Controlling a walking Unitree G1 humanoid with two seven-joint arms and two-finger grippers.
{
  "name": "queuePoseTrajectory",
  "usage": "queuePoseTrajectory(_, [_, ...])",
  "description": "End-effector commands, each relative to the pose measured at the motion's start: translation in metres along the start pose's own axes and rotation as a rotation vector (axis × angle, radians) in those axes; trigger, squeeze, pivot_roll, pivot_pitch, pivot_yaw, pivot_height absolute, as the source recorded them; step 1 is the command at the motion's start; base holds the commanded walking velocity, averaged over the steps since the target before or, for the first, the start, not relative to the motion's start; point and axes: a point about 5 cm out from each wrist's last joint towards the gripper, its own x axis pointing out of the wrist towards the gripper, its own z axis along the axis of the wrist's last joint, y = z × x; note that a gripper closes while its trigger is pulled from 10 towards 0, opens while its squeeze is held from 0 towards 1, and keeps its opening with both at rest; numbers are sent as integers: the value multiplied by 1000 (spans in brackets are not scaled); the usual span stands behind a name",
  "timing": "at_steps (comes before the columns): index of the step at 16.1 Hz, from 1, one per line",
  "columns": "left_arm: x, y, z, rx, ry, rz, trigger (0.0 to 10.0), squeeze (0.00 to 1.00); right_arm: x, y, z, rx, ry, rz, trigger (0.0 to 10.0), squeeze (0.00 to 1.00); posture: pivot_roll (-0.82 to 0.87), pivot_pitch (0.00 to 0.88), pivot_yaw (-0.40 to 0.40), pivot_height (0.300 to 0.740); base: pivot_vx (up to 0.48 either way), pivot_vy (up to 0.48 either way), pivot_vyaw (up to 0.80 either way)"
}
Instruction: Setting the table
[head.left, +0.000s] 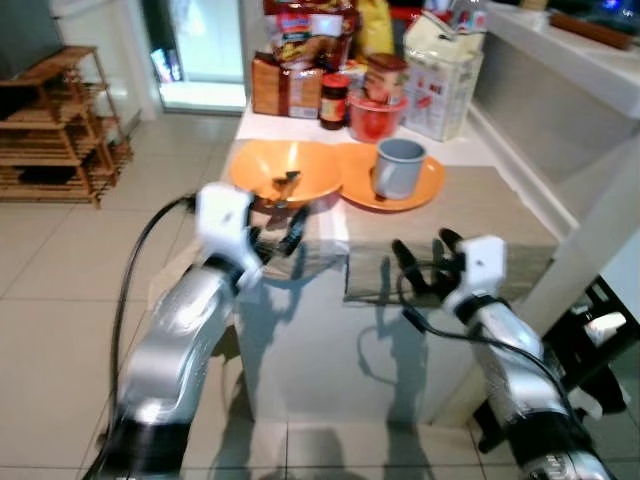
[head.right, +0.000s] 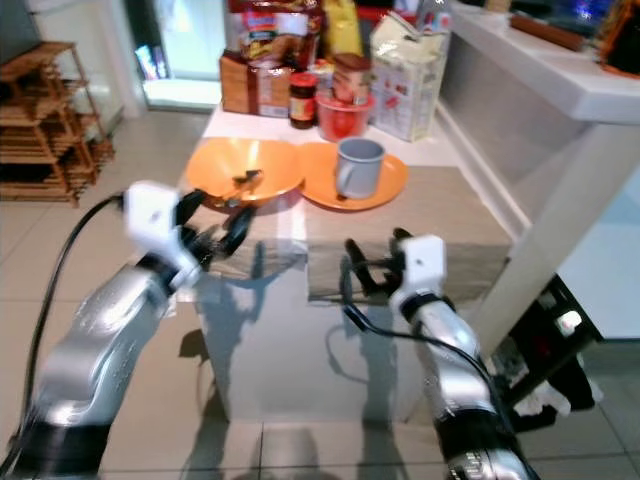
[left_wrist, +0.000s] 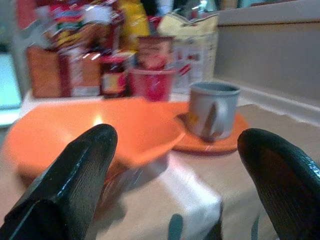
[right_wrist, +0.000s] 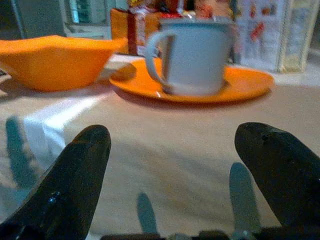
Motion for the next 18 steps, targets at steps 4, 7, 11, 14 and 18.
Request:
queuePoseTrajectory(4, [26, -8, 47, 105, -66, -90, 10000, 0, -15, 3, -5, 16, 42, -16, 10000, 0, -51, 0, 50, 740, 0, 0, 0])
queuePoseTrajectory(7, [53, -15, 57, 177, -65, -145, 10000, 0, -22, 8, -12, 29, 74, -32, 10000, 0, -51, 0, 67, 740, 0, 0, 0])
queuePoseTrajectory(11, [80, -19, 47, 148, -18, -236, 10000, 0, -29, 16, -9, 51, 74, -40, 10000, 0, -94, 0, 94, 740, 0, 0, 0])
queuePoseTrajectory(14, [95, -2, 32, 185, 45, -180, 10000, 0, -51, 13, 0, 37, 54, -32, 10000, 0, -147, 0, 108, 740, 0, 0, 0])
queuePoseTrajectory(18, [105, -3, 27, 139, 65, -187, 10000, 0, -70, 17, 3, 34, 75, -29, 10000, 0, -182, 0, 109, 740, 0, 0, 0])
